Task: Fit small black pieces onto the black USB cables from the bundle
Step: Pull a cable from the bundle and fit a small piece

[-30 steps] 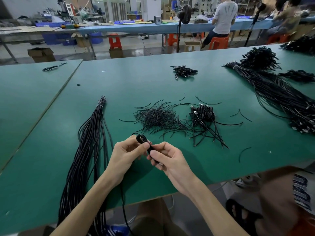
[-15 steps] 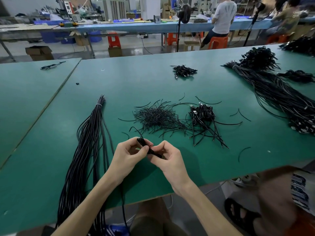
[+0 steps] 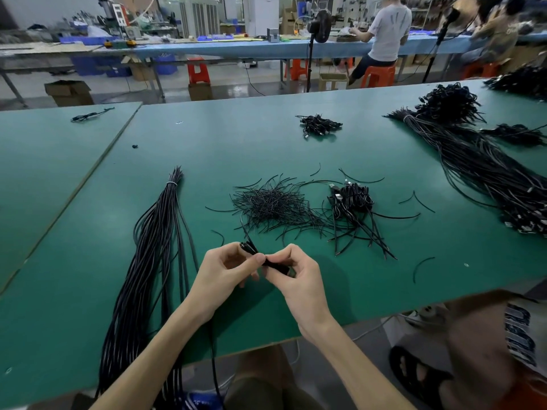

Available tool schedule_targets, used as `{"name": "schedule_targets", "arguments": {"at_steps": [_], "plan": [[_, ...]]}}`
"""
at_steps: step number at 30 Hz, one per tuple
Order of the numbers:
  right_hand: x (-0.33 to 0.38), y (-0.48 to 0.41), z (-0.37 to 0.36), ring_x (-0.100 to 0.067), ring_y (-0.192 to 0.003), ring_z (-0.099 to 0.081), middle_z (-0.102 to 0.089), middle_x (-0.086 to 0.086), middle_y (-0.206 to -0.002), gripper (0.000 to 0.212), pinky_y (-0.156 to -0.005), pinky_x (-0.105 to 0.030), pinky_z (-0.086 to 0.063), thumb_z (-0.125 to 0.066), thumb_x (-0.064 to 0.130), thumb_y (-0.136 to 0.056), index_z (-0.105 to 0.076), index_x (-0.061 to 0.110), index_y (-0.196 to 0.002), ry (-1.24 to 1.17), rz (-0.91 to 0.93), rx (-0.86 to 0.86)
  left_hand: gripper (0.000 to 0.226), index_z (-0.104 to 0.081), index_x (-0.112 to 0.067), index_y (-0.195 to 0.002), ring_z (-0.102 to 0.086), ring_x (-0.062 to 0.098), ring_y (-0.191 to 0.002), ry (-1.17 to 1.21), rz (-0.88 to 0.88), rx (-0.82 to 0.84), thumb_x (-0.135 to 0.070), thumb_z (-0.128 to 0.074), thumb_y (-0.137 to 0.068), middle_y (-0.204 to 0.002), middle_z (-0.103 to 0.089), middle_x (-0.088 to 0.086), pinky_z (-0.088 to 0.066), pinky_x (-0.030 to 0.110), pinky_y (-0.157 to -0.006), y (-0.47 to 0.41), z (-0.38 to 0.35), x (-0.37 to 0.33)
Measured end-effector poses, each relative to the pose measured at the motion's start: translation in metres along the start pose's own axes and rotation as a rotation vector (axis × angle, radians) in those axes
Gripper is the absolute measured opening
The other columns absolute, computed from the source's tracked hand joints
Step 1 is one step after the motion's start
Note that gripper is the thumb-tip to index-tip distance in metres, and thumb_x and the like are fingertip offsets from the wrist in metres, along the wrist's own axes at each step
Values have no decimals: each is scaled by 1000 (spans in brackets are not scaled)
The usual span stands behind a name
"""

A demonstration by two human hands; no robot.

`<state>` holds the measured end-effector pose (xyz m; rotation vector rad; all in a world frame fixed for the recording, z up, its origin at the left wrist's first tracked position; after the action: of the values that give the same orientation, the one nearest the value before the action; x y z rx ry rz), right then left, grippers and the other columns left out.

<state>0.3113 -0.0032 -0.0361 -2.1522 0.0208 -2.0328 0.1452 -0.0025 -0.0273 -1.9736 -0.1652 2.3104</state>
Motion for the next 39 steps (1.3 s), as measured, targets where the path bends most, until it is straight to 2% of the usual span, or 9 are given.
{"name": "schedule_targets", "arguments": {"at_steps": [4, 10, 16, 20, 23, 29, 32, 36, 39], "plan": [[1, 0, -2, -22, -89, -66, -71, -3, -89, 20, -83, -41, -57, -76, 5, -89, -65, 20, -84, 94, 34, 19, 35, -67, -6, -78, -55, 15, -61, -31, -9, -19, -39, -78, -85, -67, -69, 10, -43, 23, -59, 1, 1, 1], [6, 3, -7, -11, -87, -65, -69, 1, -90, 19, -77, -22, -51, -77, 3, -87, -65, 18, -85, 176, 86, 82, 33, -60, -5, -75, -51, 16, -59, -57, -17, -56, -36, -70, -80, -62, -60, 14, -42, 26, -59, 3, 1, -2], [9, 5, -9, -12, -96, -68, -73, 6, -94, 19, -86, -41, -57, -81, 33, -89, -69, 20, -95, 140, 28, 124, 25, -58, -4, -74, -48, 19, -63, -70, -23, -108, -26, -66, -83, -69, -55, 24, -39, 36, -63, 3, 2, -4], [7, 5, -11, -16, -96, -71, -74, 0, -99, 19, -88, -43, -59, -78, 28, -93, -65, 19, -102, 94, -17, 147, 22, -59, -13, -71, -51, 17, -61, -86, -26, -105, -32, -65, -81, -65, -58, 16, -43, 35, -60, 3, 3, -4], [5, 3, -11, -17, -95, -73, -75, -4, -99, 17, -83, -35, -61, -74, 21, -96, -63, 14, -106, 43, -40, 136, 20, -63, -16, -72, -58, 14, -60, -64, -29, -80, -34, -66, -81, -65, -64, 6, -48, 28, -59, 1, 3, -3], [3, 1, -4, -16, -93, -72, -75, -1, -98, 12, -74, -30, -60, -74, 11, -94, -67, 14, -105, -20, -30, -8, 7, -72, -18, -95, -61, 9, -63, -105, -21, -2, -25, -71, -96, -75, -71, 3, -46, 19, -61, -3, 0, 1], [0, 0, -1, -13, -89, -70, -74, 3, -97, 14, -75, -30, -59, -77, 15, -92, -69, 19, -103, -66, -41, -46, 27, -63, -29, -112, -67, 7, -82, -254, -63, -71, -30, -75, -89, -103, -67, -4, -52, 24, -70, -5, 3, -4], [-3, -2, 0, -13, -85, -71, -76, 2, -95, 16, -78, -30, -58, -81, 16, -87, -73, 25, -97, -94, -62, -60, 59, -51, -38, -142, -52, 10, -117, -834, -461, -85, -27, -74, -88, -135, -42, -11, -48, 24, -98, -5, 21, -25], [-3, -2, -1, -13, -93, -73, -77, 2, -97, 22, -83, -29, -58, -84, 12, -83, -74, 28, -95, -72, -54, -45, 46, -64, -34, -132, -46, 22, -135, -1279, -716, 89, -29, -77, -87, -145, -50, -6, -38, 39, -108, -11, 29, -33]]}}
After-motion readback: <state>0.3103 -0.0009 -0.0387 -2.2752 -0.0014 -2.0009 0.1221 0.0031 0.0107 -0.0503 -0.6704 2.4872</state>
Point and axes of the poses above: each hand's wrist, its own y-axis away from the middle knuckle, its own z-axis out of the back of the hand, x = y × z, the point moved 2 cm from there along -y, towards the middle knuckle
